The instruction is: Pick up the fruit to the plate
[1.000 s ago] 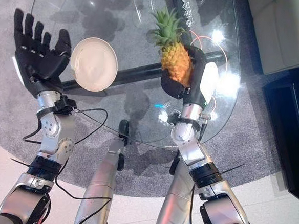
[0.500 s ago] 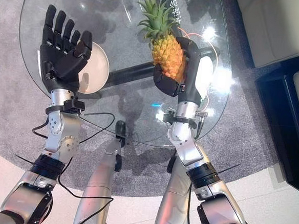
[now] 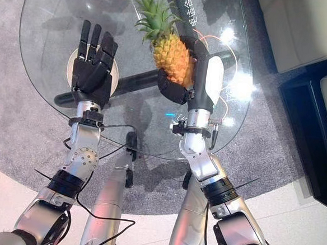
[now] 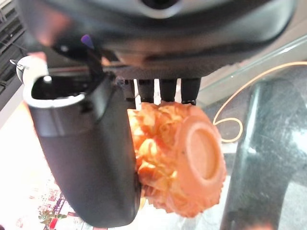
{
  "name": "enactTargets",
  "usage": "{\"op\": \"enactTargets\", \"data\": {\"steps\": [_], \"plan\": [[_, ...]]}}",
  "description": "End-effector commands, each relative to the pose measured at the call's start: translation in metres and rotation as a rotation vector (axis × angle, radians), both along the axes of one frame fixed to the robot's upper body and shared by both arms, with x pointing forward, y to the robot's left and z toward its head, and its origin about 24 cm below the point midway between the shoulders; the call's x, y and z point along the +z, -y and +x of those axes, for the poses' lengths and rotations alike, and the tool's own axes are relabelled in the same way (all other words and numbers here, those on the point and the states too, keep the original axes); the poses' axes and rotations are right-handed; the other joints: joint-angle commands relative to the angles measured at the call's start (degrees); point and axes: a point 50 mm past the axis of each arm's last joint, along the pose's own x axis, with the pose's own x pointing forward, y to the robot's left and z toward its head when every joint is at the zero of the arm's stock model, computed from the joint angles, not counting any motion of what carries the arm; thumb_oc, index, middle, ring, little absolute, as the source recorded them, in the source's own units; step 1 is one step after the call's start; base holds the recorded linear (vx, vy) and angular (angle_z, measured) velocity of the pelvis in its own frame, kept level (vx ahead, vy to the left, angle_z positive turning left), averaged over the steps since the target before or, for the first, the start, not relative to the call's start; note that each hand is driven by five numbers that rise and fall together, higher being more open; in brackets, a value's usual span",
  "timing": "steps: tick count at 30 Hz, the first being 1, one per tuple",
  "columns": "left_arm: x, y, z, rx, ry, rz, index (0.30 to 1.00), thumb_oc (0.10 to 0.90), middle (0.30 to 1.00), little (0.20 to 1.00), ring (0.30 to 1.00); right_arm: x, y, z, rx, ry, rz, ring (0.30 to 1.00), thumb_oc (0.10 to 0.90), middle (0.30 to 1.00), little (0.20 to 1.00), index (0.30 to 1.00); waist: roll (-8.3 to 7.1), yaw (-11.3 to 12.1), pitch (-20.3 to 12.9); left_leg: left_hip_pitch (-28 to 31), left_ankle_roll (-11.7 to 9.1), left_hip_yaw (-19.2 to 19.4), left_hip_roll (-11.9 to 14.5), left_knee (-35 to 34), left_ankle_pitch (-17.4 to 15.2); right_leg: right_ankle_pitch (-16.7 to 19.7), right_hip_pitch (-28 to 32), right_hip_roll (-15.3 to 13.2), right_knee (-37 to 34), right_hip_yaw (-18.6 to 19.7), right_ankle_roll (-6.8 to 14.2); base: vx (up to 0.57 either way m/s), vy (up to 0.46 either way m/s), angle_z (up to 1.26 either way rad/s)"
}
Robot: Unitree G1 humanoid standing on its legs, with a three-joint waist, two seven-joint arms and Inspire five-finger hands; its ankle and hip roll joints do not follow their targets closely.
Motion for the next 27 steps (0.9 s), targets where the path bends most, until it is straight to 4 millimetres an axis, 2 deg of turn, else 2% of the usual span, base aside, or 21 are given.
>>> {"op": "enactTargets", "data": {"steps": [1,16,27], "plan": [[0.065,0.019,-0.012,-0.089,0.297,0.002,0.900,0.800,0.900,0.900,0.900,0.086,-0.038,-0.041,0.226,0.439,0.017,0.300,0.100,0.300,0.200,0.300,-0.07,0.2,-1.5,3.3,3.1,2.3,-0.1,1.9,-4.9,9.4,3.3,-0.7,-10.8,-0.7,0.0,0.00,0.000,0.00],[0.065,0.046,-0.013,-0.238,0.290,0.096,0.900,0.800,0.900,0.900,0.900,0.091,-0.057,-0.047,0.317,0.424,-0.027,0.300,0.100,0.300,0.200,0.300,0.15,0.5,-1.5,3.3,3.1,2.4,-0.2,1.6,-4.5,9.7,3.5,-1.1,-11.3,-1.1,0.0,0.00,0.000,0.00],[0.064,0.054,-0.015,-0.284,0.283,0.125,0.900,0.800,0.900,0.900,0.900,0.091,-0.068,-0.051,0.375,0.398,-0.070,0.300,0.100,0.300,0.200,0.300,0.28,0.7,-1.5,3.4,3.0,2.4,-0.1,1.4,-4.4,9.8,3.7,-1.4,-11.5,-1.4,0.0,0.00,0.000,0.00]]}}
